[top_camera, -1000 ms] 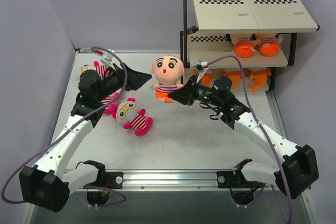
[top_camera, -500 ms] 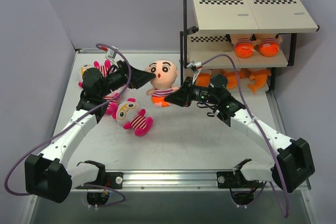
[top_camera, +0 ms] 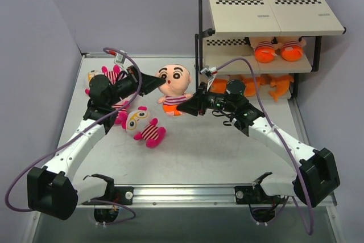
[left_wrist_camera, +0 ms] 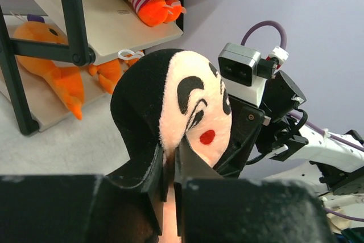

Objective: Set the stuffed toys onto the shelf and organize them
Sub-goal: Pass the stuffed toy from the right arm to the left, then pass the stuffed toy from the left arm to the right

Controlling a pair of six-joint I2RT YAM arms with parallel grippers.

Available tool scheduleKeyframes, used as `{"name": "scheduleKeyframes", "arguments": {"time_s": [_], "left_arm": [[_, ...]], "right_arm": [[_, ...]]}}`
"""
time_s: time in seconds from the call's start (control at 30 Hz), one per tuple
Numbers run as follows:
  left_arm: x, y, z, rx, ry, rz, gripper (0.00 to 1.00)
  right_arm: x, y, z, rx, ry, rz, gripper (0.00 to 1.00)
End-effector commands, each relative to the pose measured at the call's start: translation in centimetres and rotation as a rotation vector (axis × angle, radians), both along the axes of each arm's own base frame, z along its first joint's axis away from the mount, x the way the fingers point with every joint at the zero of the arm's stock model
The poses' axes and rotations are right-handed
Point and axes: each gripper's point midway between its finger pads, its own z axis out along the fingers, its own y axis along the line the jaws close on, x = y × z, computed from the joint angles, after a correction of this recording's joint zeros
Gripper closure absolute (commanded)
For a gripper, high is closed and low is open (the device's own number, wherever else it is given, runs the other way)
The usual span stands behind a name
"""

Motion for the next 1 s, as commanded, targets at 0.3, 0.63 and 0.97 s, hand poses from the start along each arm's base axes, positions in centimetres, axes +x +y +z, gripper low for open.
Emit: {"name": "scheduleKeyframes", "arguments": {"time_s": [0.3,0.63,0.97], "left_arm": [[0.8,1.2,3.0,-0.084,-0.019,0.265,0.98],[0.8,1.2,4.9,-0.209,0.001,0.408,0.98],[0.6,-0.9,5.6,-0.266,-0.007,0.392,0.97]], "right_arm": [[1.9,-1.4,3.1,-0.105,-0.203,-0.308,0.30],[2.3,-4.3,4.8,0.110,-0.112,-0.519,0.27],[1.6,-4.9,6.6,0.283,-0.041,-0.537,0.26]]}}
